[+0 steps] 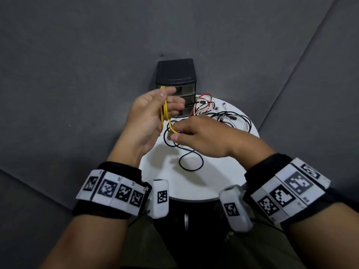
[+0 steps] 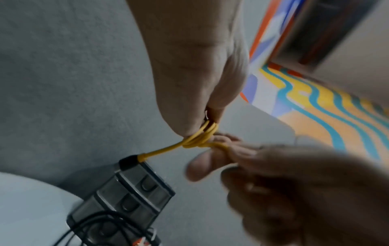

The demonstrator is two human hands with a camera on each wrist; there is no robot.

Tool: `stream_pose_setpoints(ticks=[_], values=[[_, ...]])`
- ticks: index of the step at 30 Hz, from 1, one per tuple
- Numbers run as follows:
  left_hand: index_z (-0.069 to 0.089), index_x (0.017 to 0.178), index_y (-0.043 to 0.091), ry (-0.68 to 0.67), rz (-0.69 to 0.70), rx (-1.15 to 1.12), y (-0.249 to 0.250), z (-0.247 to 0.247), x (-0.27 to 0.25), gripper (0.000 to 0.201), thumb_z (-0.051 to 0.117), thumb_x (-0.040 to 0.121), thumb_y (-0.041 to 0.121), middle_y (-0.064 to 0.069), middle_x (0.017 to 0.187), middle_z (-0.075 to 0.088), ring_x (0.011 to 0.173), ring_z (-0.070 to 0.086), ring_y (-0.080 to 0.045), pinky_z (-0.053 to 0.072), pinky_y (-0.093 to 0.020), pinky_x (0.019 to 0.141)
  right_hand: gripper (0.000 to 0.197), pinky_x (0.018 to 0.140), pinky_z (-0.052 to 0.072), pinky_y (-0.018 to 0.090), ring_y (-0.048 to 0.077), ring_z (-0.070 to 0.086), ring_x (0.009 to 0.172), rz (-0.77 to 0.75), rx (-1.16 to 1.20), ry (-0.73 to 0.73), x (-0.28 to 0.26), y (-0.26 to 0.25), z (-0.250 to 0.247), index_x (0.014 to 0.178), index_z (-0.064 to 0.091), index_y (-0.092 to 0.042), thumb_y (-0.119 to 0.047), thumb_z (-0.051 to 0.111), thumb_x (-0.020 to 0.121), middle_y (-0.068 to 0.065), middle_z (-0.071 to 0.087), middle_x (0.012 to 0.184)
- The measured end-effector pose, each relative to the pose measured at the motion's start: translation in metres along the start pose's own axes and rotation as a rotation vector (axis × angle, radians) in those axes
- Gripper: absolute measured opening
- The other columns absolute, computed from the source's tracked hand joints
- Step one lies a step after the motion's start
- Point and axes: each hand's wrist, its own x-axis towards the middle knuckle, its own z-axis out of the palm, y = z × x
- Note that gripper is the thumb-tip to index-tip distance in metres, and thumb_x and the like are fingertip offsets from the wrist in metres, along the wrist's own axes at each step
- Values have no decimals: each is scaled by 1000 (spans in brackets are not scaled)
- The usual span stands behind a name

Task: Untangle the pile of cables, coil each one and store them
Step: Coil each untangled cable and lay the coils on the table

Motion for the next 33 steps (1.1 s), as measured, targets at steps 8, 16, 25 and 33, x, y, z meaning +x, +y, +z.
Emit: stream_pose_setpoints(ticks=[8,16,25,33], values=[[59,73,11,-299,-83,431,2,10,-11,36,43,105,5,8,53,58,47,48,-3,33,-12,48,15,54,35,19,3,50,56,-6,8,157,-5,-17,-42,69,70,-19,-19,68,84,-7,61,59],[60,85,-4,-331,-238,-50,0,12,-7,38,37,101,21,6,43,30,41,10,-8,12,-24,44,16,64,44,38,26,55,62,-78,504,425,0,17,-33,91,69,-3,-19,74,89,9,68,67],[58,82,2,-33,-272,-80,-24,17,-25,40,40,110,24,4,51,39,39,28,-3,24,-16,40,42,53,33,26,8,39,52,174,369,531,3,20,15,60,61,-23,-34,60,100,-4,47,53],[59,105,0,25,-270,-20,-31,8,-33,15,51,105,13,-4,62,53,48,46,-11,54,-24,57,51,49,29,22,10,42,48,208,198,495,-2,19,22,56,48,-19,-38,55,102,-3,44,49]])
